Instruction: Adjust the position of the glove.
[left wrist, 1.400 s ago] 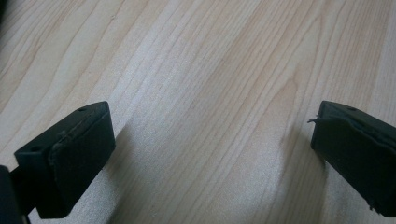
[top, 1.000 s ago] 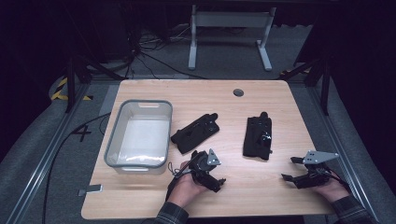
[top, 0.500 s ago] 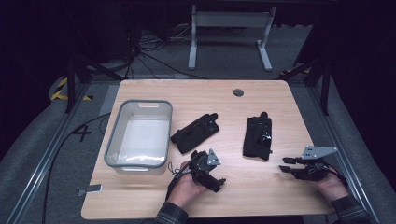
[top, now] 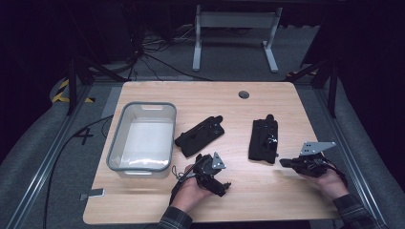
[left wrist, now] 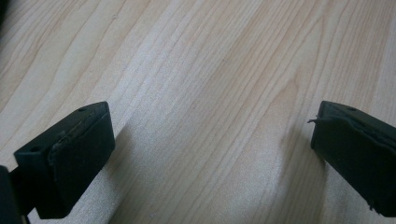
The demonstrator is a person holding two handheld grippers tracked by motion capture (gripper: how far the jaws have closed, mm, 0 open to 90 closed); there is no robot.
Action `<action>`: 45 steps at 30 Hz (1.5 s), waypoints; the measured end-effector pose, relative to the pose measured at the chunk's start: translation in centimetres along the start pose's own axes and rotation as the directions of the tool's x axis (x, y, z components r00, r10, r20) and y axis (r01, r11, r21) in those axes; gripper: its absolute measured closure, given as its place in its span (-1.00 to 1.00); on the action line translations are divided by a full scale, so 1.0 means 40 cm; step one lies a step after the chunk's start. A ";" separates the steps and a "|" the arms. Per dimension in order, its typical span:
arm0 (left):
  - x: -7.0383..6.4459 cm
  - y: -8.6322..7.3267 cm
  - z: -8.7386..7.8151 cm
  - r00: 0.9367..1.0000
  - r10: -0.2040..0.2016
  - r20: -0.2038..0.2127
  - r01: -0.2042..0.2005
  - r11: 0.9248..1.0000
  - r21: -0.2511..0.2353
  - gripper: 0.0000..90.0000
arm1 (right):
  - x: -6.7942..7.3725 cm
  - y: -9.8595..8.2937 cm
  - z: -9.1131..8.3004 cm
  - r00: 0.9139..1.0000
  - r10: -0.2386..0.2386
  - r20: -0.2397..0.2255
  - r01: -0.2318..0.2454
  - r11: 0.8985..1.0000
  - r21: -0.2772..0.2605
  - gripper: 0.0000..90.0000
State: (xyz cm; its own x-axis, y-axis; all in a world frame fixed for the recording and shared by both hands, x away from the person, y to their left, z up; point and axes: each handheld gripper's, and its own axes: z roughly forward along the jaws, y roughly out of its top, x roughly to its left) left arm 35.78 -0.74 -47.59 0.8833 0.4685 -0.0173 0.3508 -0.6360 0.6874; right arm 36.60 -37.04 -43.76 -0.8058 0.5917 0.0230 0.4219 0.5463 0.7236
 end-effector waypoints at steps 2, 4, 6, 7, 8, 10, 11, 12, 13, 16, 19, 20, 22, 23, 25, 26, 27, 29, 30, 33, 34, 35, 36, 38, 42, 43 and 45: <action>0.000 0.000 0.000 1.000 0.001 0.000 -0.001 1.000 0.000 -1.00 | -0.002 0.004 0.003 1.000 0.001 -0.005 -0.001 1.000 0.000 0.99; 0.000 0.000 0.000 1.000 -0.001 0.000 0.001 1.000 -0.001 -1.00 | -0.007 0.013 0.011 1.000 -0.010 0.000 0.010 1.000 0.002 0.99; 0.000 0.000 0.000 1.000 -0.001 0.000 0.001 1.000 -0.001 -1.00 | -0.011 0.023 0.019 1.000 -0.015 -0.005 0.015 1.000 0.000 0.99; 0.000 0.000 0.000 1.000 -0.001 0.000 0.001 1.000 -0.001 -1.00 | -0.013 0.029 0.023 1.000 -0.016 -0.009 0.016 1.000 0.000 0.99; 0.000 0.000 0.000 1.000 0.000 0.000 0.000 1.000 0.000 -1.00 | -0.014 0.033 0.027 1.000 -0.019 -0.011 0.019 1.000 -0.001 0.99; 0.000 0.000 0.000 1.000 0.000 0.000 0.000 1.000 0.000 -1.00 | -0.016 0.042 0.035 1.000 -0.024 -0.020 0.024 1.000 -0.003 0.99; 0.000 0.000 0.000 1.000 -0.001 0.000 0.001 1.000 -0.001 -1.00 | -0.017 0.048 0.040 0.999 -0.027 -0.022 0.027 1.000 -0.001 0.99; 0.000 0.000 0.000 1.000 -0.001 0.000 0.001 1.000 -0.001 -1.00 | -0.017 0.051 0.044 0.999 -0.029 -0.025 0.029 1.000 -0.001 0.99; 0.000 0.000 0.000 1.000 -0.001 0.000 0.001 1.000 -0.001 -1.00 | -0.018 0.055 0.049 0.999 -0.028 -0.033 0.028 1.000 -0.004 0.99; 0.000 0.000 0.000 1.000 -0.001 0.000 0.001 1.000 -0.001 -1.00 | -0.021 0.063 0.064 0.999 -0.033 -0.034 0.033 0.999 0.004 0.99; 0.000 0.000 0.000 1.000 -0.001 0.000 0.001 1.000 -0.001 -1.00 | -0.022 0.070 0.073 0.999 -0.040 -0.035 0.040 0.999 0.006 0.99; 0.000 0.000 0.000 1.000 0.000 0.000 0.000 1.000 0.000 -1.00 | -0.023 0.073 0.078 0.998 -0.042 -0.038 0.042 0.999 0.006 0.99; 0.000 0.000 0.000 1.000 0.000 0.000 0.000 1.000 0.000 -1.00 | -0.023 0.076 0.082 0.998 -0.046 -0.039 0.046 0.999 0.012 0.99; 0.000 0.000 0.000 1.000 -0.001 0.000 0.001 1.000 -0.001 -1.00 | -0.024 0.077 0.090 0.998 -0.047 -0.039 0.048 0.999 0.017 0.99; 0.000 0.000 0.000 1.000 0.000 0.000 0.000 1.000 0.000 -1.00 | -0.026 0.077 0.098 0.998 -0.050 -0.040 0.052 0.998 0.031 0.99; 0.000 0.000 0.000 1.000 0.000 0.000 0.000 1.000 0.000 -1.00 | -0.027 0.076 0.104 0.998 -0.050 -0.041 0.051 0.998 0.033 0.99; 0.000 0.000 0.000 1.000 0.000 0.000 0.000 1.000 0.000 -1.00 | -0.028 0.075 0.108 0.998 -0.052 -0.041 0.053 0.998 0.041 0.99; 0.000 0.000 0.000 1.000 -0.001 0.000 0.001 1.000 -0.001 -1.00 | -0.029 0.072 0.119 0.998 -0.057 -0.038 0.059 0.996 0.061 0.99; 0.000 0.000 0.000 1.000 0.000 0.000 0.000 1.000 0.000 -1.00 | -0.030 0.070 0.124 0.998 -0.056 -0.040 0.058 0.996 0.064 0.99; 0.000 0.000 0.000 1.000 0.000 0.000 0.000 1.000 0.000 -1.00 | -0.033 0.067 0.124 0.998 -0.048 -0.047 0.051 0.997 0.056 1.00; 0.000 0.000 0.000 1.000 0.000 0.000 0.000 1.000 0.000 -1.00 | -0.033 0.065 0.124 0.998 -0.047 -0.048 0.050 0.997 0.053 1.00; 0.000 0.000 0.000 1.000 0.000 0.000 0.000 1.000 0.000 -1.00 | -0.033 0.064 0.124 0.998 -0.046 -0.050 0.048 0.997 0.053 1.00; 0.000 0.000 0.000 1.000 0.000 0.000 0.000 1.000 0.000 -1.00 | -0.033 0.064 0.123 0.997 -0.048 -0.052 0.051 0.997 0.057 1.00; 0.000 0.000 0.000 1.000 -0.001 0.000 0.001 1.000 -0.001 -1.00 | -0.033 0.063 0.121 0.997 -0.050 -0.053 0.053 0.997 0.058 1.00; -0.001 -0.001 0.000 1.000 -0.003 -0.004 0.003 1.000 -0.001 -1.00 | -0.031 0.059 0.114 0.997 -0.065 -0.051 0.069 0.995 0.067 1.00; -0.001 -0.001 0.000 1.000 -0.003 -0.004 0.003 1.000 -0.001 -1.00 | -0.029 0.059 0.112 0.996 -0.070 -0.053 0.073 0.995 0.072 1.00; -0.001 -0.001 0.000 1.000 -0.003 -0.003 0.003 1.000 -0.001 -1.00 | -0.027 0.057 0.110 0.996 -0.071 -0.051 0.074 0.995 0.072 1.00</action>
State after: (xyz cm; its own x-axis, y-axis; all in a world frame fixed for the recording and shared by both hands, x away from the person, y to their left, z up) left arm 35.72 -0.74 -47.60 0.8811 0.4725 -0.0174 0.3533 -0.6335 0.6883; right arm 40.24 -33.83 -45.18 -0.8538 0.5205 0.0070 0.3898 0.6303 0.6715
